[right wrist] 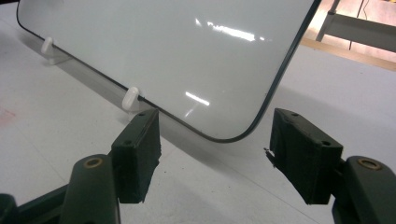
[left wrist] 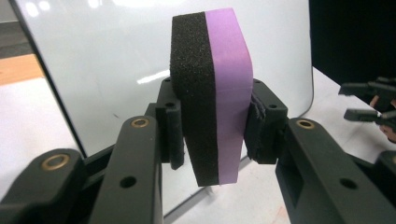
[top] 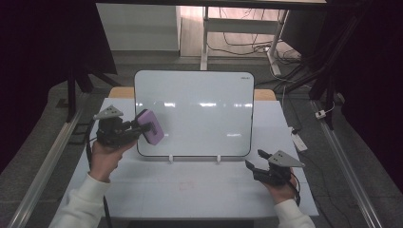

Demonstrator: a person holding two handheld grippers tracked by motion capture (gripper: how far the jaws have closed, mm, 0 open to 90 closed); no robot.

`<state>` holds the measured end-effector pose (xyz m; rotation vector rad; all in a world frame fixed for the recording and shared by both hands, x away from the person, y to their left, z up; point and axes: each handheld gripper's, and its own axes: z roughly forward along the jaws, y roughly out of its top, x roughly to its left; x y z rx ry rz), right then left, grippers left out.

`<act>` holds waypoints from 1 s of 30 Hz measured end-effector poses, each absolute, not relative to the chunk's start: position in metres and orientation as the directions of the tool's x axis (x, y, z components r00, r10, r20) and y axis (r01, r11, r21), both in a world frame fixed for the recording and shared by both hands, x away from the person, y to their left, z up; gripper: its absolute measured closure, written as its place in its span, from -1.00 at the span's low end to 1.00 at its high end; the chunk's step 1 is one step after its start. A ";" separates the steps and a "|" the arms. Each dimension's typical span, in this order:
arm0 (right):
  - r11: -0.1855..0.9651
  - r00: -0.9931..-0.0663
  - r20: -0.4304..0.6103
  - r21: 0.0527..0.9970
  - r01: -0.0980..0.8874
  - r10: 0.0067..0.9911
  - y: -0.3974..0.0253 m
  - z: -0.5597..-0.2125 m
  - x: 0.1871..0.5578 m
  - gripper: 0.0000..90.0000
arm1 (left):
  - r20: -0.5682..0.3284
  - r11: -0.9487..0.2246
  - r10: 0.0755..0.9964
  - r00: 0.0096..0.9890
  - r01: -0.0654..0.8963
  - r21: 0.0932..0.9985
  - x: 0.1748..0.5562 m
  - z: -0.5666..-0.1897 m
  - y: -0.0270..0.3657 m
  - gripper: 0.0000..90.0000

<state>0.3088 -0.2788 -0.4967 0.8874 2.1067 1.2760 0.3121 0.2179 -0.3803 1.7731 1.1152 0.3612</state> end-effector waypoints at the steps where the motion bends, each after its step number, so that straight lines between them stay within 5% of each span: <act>1: 0.344 -0.653 -0.093 0.900 0.268 0.752 -0.279 -0.497 0.309 -0.27 | -0.223 -0.108 0.819 0.528 0.524 0.845 0.315 -0.376 0.220 0.38; 30: 0.338 -0.636 -0.087 0.898 0.284 0.767 -0.279 -0.502 0.311 -0.27 | -0.137 -0.145 0.916 0.376 0.632 0.761 0.398 -0.326 0.219 0.37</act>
